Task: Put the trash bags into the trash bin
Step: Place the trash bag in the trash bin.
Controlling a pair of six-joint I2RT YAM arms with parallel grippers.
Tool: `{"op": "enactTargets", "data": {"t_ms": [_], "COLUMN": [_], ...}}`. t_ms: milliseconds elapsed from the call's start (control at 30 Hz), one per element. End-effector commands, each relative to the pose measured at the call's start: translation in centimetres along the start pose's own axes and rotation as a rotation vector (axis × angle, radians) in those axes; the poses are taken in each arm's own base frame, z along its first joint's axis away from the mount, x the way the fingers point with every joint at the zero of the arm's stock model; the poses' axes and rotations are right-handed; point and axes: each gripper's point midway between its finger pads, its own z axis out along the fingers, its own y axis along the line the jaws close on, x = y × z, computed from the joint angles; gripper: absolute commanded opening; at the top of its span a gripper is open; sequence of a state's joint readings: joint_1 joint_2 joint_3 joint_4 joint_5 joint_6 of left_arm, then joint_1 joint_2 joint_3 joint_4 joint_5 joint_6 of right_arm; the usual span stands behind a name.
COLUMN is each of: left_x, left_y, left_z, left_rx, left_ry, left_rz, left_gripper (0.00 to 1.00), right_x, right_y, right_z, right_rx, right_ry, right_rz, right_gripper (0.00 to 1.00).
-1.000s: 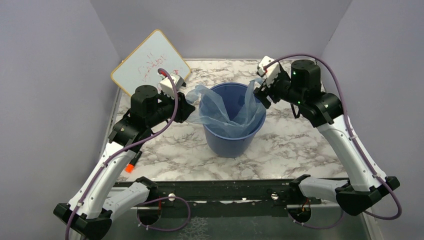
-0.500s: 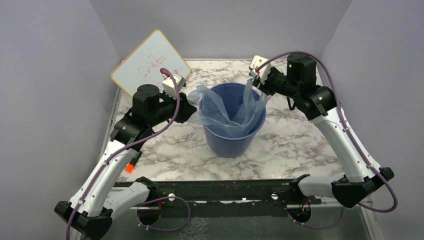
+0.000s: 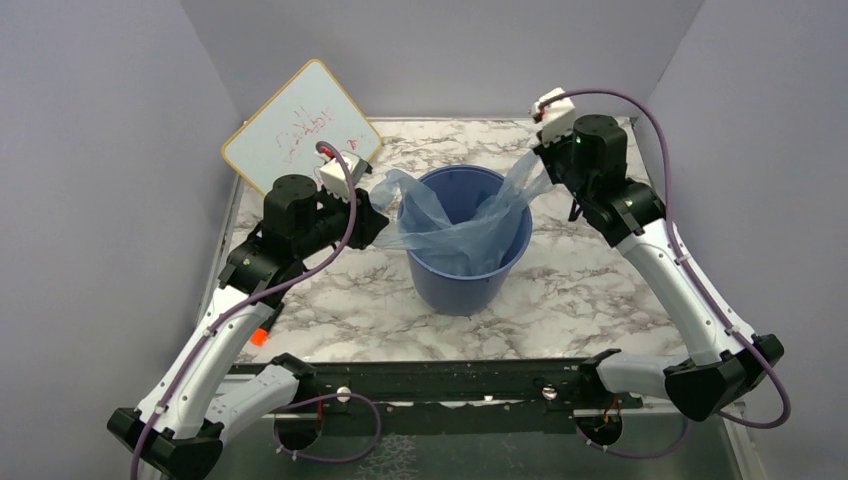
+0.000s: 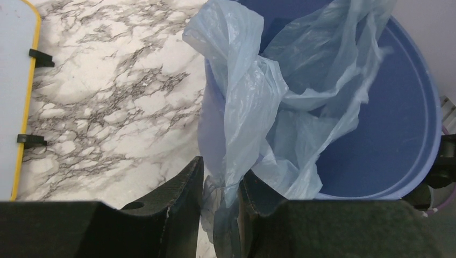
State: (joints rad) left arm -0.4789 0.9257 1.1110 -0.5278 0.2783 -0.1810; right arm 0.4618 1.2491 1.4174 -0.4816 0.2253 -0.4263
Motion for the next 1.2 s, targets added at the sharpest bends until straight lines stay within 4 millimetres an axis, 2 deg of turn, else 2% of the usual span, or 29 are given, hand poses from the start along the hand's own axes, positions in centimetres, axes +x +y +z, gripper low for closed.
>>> {"op": "enactTargets", "data": {"t_ms": [0, 67, 133, 267, 333, 500, 633, 700, 833, 900, 967, 1033, 1167], "left_x": [0.6, 0.8, 1.0, 1.4, 1.5, 1.2, -0.2, -1.2, -2.8, -3.4, -3.7, -3.9, -6.6], "left_y": [1.8, 2.3, 2.4, 1.9, 1.4, 0.6, 0.3, 0.0, -0.5, 0.0, 1.7, 2.5, 1.0], "left_z": [-0.7, -1.0, -1.2, -1.2, -1.1, -1.5, -2.3, -2.9, -4.2, -4.5, -4.2, -3.9, -4.3], "left_rx": [-0.110, -0.140, -0.152, -0.125, -0.097, -0.059, -0.054, -0.046, -0.032, -0.067, -0.165, -0.202, -0.131], "left_ry": [-0.012, -0.016, -0.020, -0.011, -0.009, -0.016, -0.037, -0.063, -0.105, -0.094, -0.045, 0.011, -0.039], "left_rz": [-0.027, -0.038, -0.053, -0.074, -0.076, -0.065, -0.014, 0.029, 0.121, 0.132, 0.119, 0.145, 0.230], "left_gripper": [0.28, 0.27, 0.27, 0.27, 0.27, 0.36, 0.56, 0.70, 0.91, 0.94, 0.94, 0.94, 0.97], "right_x": [4.5, 6.9, 8.8, 11.1, 11.1, 10.1, 10.8, 11.0, 10.9, 10.5, 10.2, 10.1, 10.2], "right_y": [-6.5, -7.2, -7.2, -4.7, -3.4, -0.9, 0.6, 0.8, 1.4, 1.4, 1.4, 1.3, 1.5], "right_z": [-1.5, -2.2, -2.9, -4.1, -4.8, -6.9, -7.3, -7.3, -7.2, -7.3, -7.4, -7.5, -7.5], "right_rx": [0.357, 0.394, 0.406, 0.344, 0.279, 0.129, 0.061, 0.050, 0.017, 0.009, 0.003, 0.008, 0.000], "right_ry": [0.093, 0.112, 0.129, 0.159, 0.139, 0.057, 0.088, 0.103, 0.106, 0.091, 0.081, 0.073, 0.082], "right_rz": [0.305, 0.393, 0.445, 0.511, 0.527, 0.522, 0.515, 0.503, 0.504, 0.512, 0.517, 0.516, 0.516], "right_gripper": [0.01, 0.01, 0.01, 0.01, 0.01, 0.01, 0.01, 0.01, 0.01, 0.01, 0.01, 0.01, 0.01]}}
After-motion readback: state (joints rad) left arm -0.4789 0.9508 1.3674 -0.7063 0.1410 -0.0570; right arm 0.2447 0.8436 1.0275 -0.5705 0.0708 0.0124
